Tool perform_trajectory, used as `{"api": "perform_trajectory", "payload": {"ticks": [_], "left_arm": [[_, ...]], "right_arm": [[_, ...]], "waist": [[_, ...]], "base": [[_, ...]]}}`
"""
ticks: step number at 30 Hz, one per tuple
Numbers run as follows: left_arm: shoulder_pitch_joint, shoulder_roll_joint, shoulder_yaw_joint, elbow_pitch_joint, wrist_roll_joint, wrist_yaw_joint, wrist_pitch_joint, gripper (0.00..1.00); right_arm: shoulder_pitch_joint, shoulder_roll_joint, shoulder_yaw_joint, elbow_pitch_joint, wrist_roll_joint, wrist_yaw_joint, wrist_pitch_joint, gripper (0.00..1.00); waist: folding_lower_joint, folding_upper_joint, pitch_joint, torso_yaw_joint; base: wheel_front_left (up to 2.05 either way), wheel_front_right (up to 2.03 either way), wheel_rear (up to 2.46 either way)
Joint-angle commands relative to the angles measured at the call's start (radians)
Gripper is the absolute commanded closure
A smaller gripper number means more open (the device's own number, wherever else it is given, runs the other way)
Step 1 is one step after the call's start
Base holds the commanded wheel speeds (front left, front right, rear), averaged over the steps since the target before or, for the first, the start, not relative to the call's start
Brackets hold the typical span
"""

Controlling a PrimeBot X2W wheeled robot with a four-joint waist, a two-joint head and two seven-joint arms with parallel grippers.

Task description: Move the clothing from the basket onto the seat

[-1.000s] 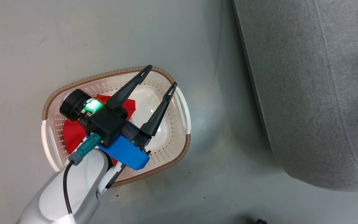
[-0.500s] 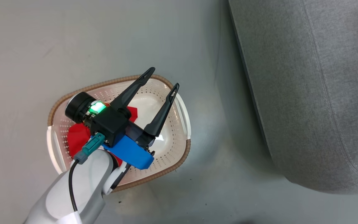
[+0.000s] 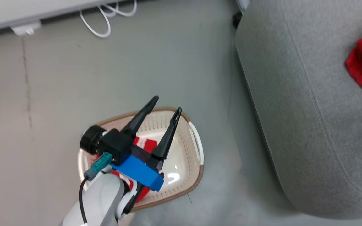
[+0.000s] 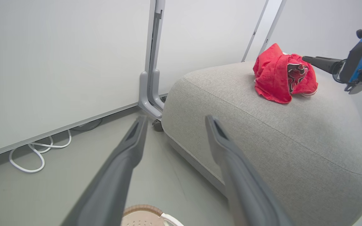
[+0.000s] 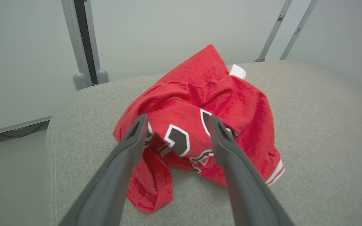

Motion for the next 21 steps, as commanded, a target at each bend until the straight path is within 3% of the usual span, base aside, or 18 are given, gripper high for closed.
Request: {"api": "perform_trajectory", "payload": {"ticks": [1, 13, 21], "left_arm": [[0.019, -0.006, 0.011, 0.006, -0.003, -0.004, -0.004, 0.00], [0.228, -0.061, 0.182, 0.062, 0.005, -0.012, -0.004, 0.00], [0.337, -0.064, 0.304, 0.068, 0.020, -0.012, -0.004, 0.00]], "right_arm": [[0.032, 0.004, 0.011, -0.013, 0.007, 0.000, 0.002, 0.00], [0.350, 0.073, 0.168, -0.291, 0.107, 0.000, 0.075, 0.00], [0.520, 0.146, 0.241, -0.504, 0.139, 0.000, 0.130, 0.00]], "waist": [[0.0001, 0.0000, -0.079, 0.042], [0.0001, 0.0000, -0.317, 0.159], [0.0001, 0.0000, -0.395, 0.198]], "base": [[0.00, 0.00, 0.00], [0.00, 0.00, 0.00], [0.00, 0.00, 0.00]]}}
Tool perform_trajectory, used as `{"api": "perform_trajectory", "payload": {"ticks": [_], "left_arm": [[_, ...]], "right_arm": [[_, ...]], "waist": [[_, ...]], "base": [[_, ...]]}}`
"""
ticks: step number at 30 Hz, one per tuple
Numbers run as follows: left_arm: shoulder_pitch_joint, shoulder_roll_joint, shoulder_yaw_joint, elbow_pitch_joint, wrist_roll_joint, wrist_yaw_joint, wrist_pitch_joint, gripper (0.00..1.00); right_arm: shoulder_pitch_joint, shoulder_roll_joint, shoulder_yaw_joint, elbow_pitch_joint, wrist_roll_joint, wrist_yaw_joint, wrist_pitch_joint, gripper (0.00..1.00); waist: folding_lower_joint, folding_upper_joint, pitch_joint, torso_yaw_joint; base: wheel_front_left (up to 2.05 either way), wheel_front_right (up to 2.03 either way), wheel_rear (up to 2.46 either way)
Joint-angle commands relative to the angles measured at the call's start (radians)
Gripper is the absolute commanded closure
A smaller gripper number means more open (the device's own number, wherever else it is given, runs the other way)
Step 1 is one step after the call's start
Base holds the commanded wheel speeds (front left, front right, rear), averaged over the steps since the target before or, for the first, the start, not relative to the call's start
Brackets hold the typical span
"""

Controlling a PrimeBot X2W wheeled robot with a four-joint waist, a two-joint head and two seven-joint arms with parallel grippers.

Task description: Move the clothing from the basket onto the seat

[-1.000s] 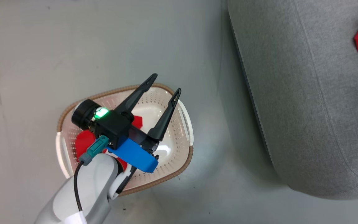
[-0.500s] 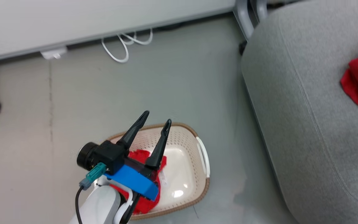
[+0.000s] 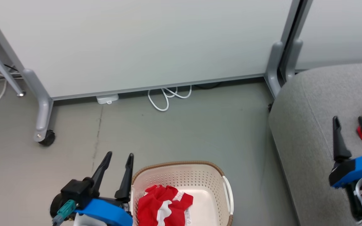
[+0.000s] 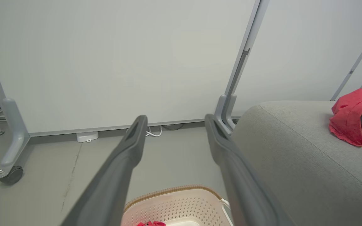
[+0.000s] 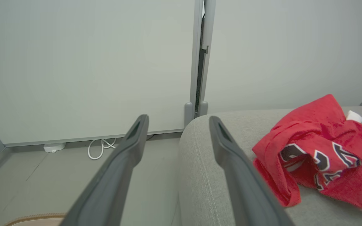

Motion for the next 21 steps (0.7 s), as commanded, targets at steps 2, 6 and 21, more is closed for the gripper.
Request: {"api": "perform_trajectory", "payload": {"ticks": [2, 6, 21], "left_arm": [[0.026, -0.002, 0.032, -0.002, 0.009, -0.008, -0.003, 0.00], [0.058, -0.005, 0.076, -0.002, 0.018, -0.008, -0.003, 0.00], [0.110, 0.008, 0.158, 0.028, 0.023, -0.008, -0.003, 0.00]], "right_arm": [[0.055, 0.030, 0.011, -0.050, 0.002, 0.000, 0.011, 0.00], [0.126, 0.061, 0.054, -0.128, -0.005, 0.000, 0.037, 0.00], [0.266, 0.132, 0.106, -0.203, -0.006, 0.000, 0.048, 0.00]], "waist": [[0.0004, -0.0001, -0.032, 0.030], [0.0004, -0.0001, -0.053, 0.050], [0.0004, -0.0001, -0.090, 0.087]], "base": [[0.00, 0.00, 0.00], [0.00, 0.00, 0.00], [0.00, 0.00, 0.00]]}}
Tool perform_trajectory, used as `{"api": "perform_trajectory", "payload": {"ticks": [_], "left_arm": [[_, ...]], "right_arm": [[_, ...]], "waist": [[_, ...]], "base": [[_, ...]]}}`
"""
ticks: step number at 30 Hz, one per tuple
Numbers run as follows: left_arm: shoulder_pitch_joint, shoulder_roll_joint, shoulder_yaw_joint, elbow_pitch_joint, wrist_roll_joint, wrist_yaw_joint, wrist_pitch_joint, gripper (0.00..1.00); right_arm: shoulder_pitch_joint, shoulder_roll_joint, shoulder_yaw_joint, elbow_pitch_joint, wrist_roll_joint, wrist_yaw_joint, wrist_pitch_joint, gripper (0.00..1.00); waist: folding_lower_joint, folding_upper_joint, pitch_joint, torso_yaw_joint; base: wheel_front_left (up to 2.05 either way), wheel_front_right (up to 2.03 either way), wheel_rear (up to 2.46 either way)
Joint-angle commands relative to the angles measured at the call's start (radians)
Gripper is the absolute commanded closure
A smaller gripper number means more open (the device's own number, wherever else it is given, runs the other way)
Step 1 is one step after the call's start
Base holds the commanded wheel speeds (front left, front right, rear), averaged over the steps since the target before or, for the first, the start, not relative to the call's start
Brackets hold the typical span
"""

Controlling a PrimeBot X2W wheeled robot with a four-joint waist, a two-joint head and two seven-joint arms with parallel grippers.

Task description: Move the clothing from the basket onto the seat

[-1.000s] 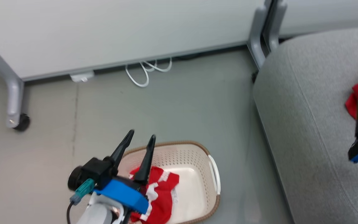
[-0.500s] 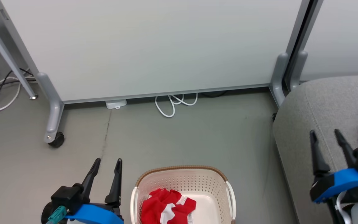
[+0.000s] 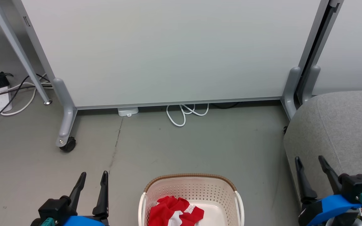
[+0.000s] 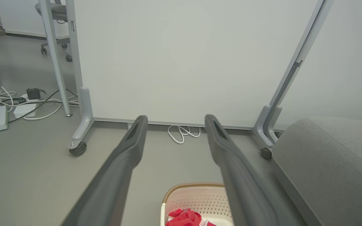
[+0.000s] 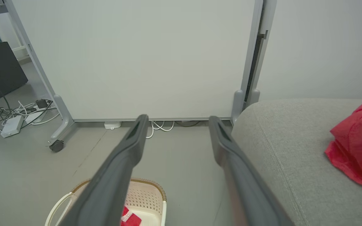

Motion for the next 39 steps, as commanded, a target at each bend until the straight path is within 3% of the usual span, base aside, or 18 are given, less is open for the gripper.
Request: {"api": "perform_trajectory", "payload": {"ticks": [1, 28, 39], "left_arm": [[0.008, 0.005, 0.007, 0.003, -0.001, -0.008, -0.003, 0.00], [-0.021, -0.011, -0.020, 0.018, -0.002, -0.008, -0.003, 0.00], [-0.108, -0.005, -0.074, 0.037, -0.019, -0.005, -0.003, 0.00]], "right_arm": [[0.014, 0.003, 0.004, 0.004, -0.005, 0.000, -0.005, 0.00], [-0.011, 0.007, 0.065, 0.008, 0.043, 0.000, 0.001, 0.00], [-0.101, 0.006, 0.104, -0.027, 0.031, 0.000, -0.002, 0.00]], "waist": [[0.0001, -0.0001, -0.001, -0.001], [0.0001, -0.0001, 0.048, -0.023], [0.0001, -0.0001, 0.219, -0.057]], "base": [[0.00, 0.00, 0.00], [0.00, 0.00, 0.00], [0.00, 0.00, 0.00]]}}
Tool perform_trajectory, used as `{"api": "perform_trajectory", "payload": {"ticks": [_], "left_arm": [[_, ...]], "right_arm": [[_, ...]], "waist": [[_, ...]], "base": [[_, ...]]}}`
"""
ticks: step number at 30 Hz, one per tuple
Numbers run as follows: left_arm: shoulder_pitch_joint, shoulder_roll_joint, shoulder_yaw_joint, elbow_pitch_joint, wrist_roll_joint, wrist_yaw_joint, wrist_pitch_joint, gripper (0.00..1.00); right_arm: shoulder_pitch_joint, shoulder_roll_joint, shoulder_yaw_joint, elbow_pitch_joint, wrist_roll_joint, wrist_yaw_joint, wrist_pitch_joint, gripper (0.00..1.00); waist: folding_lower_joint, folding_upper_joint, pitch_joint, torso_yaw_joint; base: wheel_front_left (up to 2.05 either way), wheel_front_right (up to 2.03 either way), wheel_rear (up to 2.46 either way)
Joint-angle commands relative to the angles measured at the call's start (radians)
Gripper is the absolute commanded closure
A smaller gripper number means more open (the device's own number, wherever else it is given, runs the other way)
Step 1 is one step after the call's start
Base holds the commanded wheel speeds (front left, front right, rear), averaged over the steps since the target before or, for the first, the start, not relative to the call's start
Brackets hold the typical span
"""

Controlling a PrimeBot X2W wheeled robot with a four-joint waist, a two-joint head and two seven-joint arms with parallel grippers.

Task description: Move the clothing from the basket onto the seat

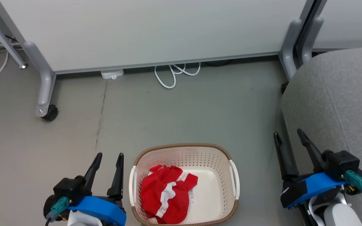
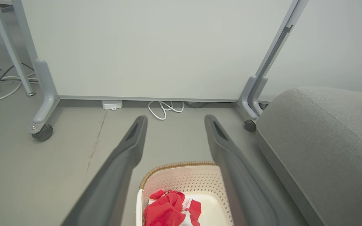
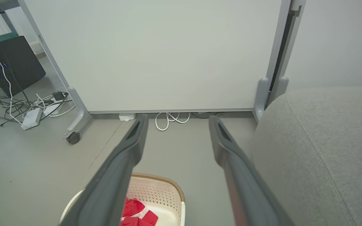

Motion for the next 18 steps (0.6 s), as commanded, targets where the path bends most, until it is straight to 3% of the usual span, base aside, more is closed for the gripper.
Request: {"api": "perform_trajectory", "payload": {"ticks": [1, 8, 18], "left_arm": [[-0.025, 0.003, -0.008, 0.004, -0.006, -0.001, -0.003, 0.00], [-0.139, -0.006, -0.082, 0.076, -0.028, -0.001, -0.003, 0.00], [-0.310, -0.037, -0.198, 0.349, -0.100, -0.001, 0.000, 0.00]], "right_arm": [[-0.019, 0.000, 0.005, -0.008, -0.007, 0.000, -0.002, 0.00], [-0.113, 0.000, 0.047, -0.019, -0.010, 0.000, -0.017, 0.00], [-0.233, 0.000, 0.108, -0.017, -0.001, 0.000, -0.048, 0.00]], "waist": [[-0.0002, 0.0000, 0.065, -0.019], [-0.0002, 0.0000, 0.215, -0.059], [-0.0002, 0.0000, 0.379, -0.118]], "base": [[0.00, 0.00, 0.00], [0.00, 0.00, 0.00], [0.00, 0.00, 0.00]]}}
